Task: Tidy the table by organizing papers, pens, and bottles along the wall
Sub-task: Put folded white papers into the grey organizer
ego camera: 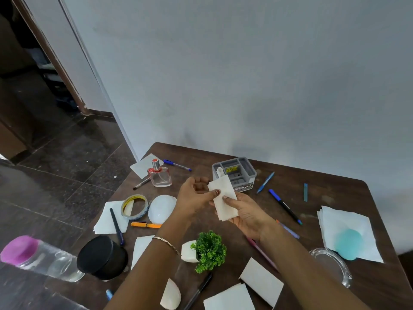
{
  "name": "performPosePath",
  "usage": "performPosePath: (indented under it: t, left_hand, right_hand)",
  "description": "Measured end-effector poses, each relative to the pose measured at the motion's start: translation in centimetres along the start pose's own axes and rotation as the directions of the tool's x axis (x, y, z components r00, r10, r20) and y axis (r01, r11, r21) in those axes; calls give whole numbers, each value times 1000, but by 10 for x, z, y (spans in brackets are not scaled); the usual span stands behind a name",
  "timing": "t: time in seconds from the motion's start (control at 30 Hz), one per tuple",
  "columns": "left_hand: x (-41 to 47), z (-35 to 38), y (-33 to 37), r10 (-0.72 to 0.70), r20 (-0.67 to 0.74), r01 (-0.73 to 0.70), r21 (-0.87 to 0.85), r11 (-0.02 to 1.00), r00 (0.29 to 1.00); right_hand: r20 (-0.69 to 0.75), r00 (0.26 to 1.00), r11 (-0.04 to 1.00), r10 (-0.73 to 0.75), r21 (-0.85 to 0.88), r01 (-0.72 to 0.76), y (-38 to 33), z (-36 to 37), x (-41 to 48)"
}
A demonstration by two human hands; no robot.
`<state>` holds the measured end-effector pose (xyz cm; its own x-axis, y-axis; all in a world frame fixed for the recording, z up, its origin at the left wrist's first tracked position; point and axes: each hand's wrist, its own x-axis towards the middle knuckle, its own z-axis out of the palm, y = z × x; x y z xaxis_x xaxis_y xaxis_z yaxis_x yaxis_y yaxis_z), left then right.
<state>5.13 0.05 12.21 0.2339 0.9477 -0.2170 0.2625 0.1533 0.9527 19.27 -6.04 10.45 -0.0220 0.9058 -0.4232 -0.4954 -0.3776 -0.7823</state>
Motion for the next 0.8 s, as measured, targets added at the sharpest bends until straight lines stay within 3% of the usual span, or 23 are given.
performPosePath:
  t: [0.1,0.2,0.3,0.47,0.57,0.7,0.8]
  left_hand:
    - [23,-8,6,13,171,-48,203,978,985]
    - [49,-12,17,8,326,-110,297,948,945]
    - [77,-12,29,40,348,-167,341,925,936]
    - [125,-9,54,33,358,-187,405,895,933]
    - [151,-1,64,47,366,-229,471,852,929]
    - [181,13,68,211,293,-350,588,729,933]
    - [199,24,64,284,311,-421,686,593,907]
  right_hand:
    - [37,999,996,20,-83,-17,-10,-2,9]
    - [63,997,982,50,-186,-38,-23,-5,22]
    - [5,999,956,42,-292,-39,-38,-10,39]
    - [-207,973,890,-97,-456,-8,-66,-29,77]
    - [-236,947,752,-218,-659,9,-81,-44,102]
    - [-207,895,498,-396,-867,20,-95,-59,131]
    - [-194,880,444,-434,-896,21,-99,-67,147]
